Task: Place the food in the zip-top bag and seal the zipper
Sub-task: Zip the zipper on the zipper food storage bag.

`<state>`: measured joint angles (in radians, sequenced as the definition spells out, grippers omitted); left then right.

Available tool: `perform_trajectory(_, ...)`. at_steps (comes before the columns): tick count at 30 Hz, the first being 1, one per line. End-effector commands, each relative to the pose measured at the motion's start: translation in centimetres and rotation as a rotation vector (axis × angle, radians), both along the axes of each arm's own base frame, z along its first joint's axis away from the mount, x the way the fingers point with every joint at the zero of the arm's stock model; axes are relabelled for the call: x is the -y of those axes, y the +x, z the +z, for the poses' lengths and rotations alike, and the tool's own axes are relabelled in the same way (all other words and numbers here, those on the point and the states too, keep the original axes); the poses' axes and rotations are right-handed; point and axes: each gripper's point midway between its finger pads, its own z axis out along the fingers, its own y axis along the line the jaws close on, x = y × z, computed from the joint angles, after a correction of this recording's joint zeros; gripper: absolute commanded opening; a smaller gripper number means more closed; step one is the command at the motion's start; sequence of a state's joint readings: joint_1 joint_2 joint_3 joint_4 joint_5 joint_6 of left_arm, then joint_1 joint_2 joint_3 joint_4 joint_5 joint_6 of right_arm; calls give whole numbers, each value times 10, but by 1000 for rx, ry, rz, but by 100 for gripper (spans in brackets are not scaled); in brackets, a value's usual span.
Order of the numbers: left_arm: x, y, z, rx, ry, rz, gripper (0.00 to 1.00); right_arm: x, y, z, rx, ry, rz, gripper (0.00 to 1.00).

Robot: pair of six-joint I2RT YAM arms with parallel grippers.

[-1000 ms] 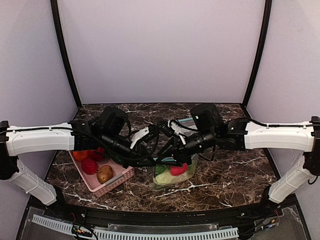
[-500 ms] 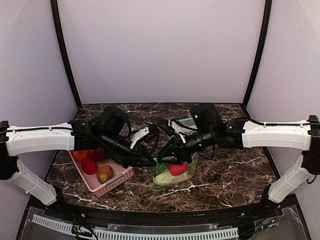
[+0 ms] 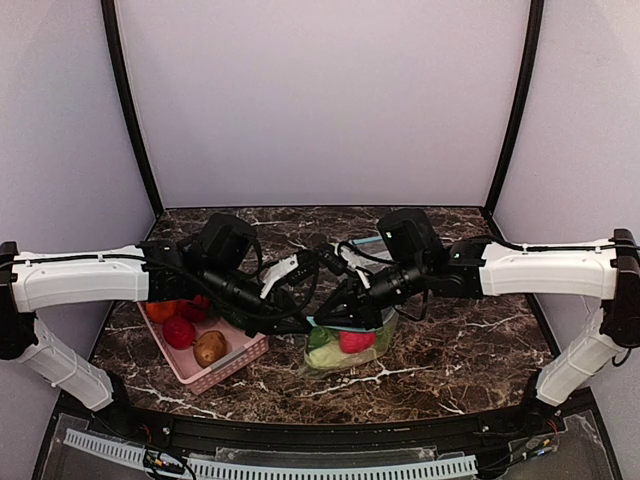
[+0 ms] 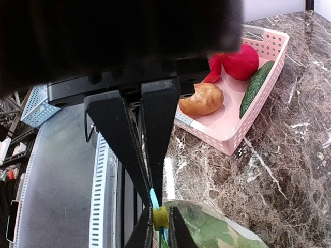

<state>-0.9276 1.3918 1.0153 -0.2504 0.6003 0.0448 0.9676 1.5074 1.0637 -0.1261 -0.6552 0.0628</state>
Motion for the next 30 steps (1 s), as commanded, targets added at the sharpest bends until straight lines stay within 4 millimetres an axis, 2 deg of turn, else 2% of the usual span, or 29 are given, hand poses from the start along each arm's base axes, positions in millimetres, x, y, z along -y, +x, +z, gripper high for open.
perform_trajectory(1, -3, 4, 11, 37, -19, 10, 1, -3, 2, 3, 4, 13, 6, 4)
perform_trajectory(3, -4, 7, 11, 40, -18, 22, 1, -2, 3, 2, 4, 12, 3, 0)
perform_trajectory(30, -24, 57, 7, 99, 33, 241, 1, 18, 25, -3, 98, -61, -155, 0)
